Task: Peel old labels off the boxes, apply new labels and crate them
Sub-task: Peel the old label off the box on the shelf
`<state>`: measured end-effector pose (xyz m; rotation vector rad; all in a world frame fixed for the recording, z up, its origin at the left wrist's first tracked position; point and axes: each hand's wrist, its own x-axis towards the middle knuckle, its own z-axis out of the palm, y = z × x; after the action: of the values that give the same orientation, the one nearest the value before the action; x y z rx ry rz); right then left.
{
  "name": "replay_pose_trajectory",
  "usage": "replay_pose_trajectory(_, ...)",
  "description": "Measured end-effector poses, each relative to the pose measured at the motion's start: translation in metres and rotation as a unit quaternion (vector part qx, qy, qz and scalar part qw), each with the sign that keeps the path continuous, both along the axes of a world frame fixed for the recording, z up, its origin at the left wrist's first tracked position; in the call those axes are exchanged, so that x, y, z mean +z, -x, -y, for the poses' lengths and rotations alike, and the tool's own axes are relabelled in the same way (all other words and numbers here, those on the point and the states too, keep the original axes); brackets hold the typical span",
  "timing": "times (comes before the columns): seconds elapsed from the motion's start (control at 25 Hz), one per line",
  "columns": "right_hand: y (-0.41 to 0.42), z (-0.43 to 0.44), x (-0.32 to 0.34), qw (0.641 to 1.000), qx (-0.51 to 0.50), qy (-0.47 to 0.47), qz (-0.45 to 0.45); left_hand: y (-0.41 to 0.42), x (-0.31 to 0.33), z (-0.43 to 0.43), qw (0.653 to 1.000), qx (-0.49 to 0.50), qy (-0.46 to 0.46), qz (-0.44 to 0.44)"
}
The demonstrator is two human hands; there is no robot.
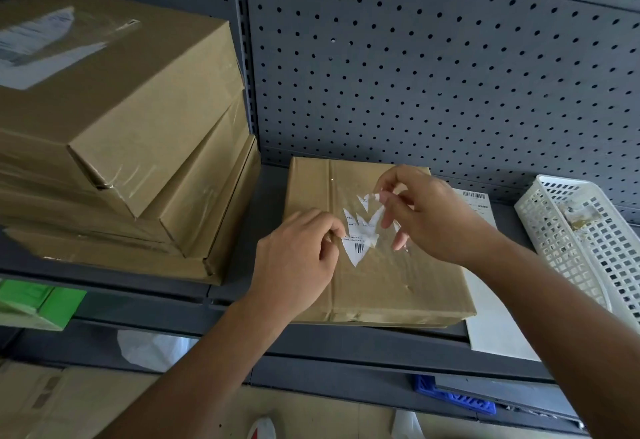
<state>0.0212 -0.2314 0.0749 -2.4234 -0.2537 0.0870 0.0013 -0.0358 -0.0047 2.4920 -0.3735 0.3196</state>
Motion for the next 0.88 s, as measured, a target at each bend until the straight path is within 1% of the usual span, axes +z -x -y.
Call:
replay_pose_trajectory(0.2, 0.014, 0.010, -0.029, 0.994, 0.067, 0.077, 0.044, 0.000, 0.000, 0.000, 1.000, -0.007, 0.001, 0.006)
replay_pose_trajectory(0.32, 0.013, 0.011, -0.046, 0.989, 0.072, 0.098, 0.079, 0.000, 0.000, -0.001, 1.000, -0.011, 0.004, 0.006)
replay_pose_trajectory(0.4, 0.012, 0.008, -0.052, 0.982, 0.073, 0.125, 0.117, -0.001, 0.000, -0.001, 1.000, -0.014, 0.005, 0.005)
replay_pose_trajectory(0.56, 0.011, 0.007, -0.056, 0.966, 0.119, 0.162, 0.162, -0.002, 0.000, 0.000, 1.000, -0.017, 0.005, 0.007)
replay_pose_trajectory(0.6, 0.010, 0.007, -0.055, 0.969, 0.112, 0.155, 0.158, -0.001, 0.000, 0.000, 1.000, -0.017, 0.004, 0.008)
replay_pose_trajectory(0.72, -0.003, 0.010, -0.048, 0.986, 0.042, 0.096, 0.130, 0.000, 0.000, -0.001, 1.000, -0.016, 0.009, 0.010)
replay_pose_trajectory(0.88, -0.026, 0.011, -0.035, 0.994, -0.036, 0.029, 0.103, 0.000, 0.000, -0.001, 1.000, -0.015, 0.004, 0.012)
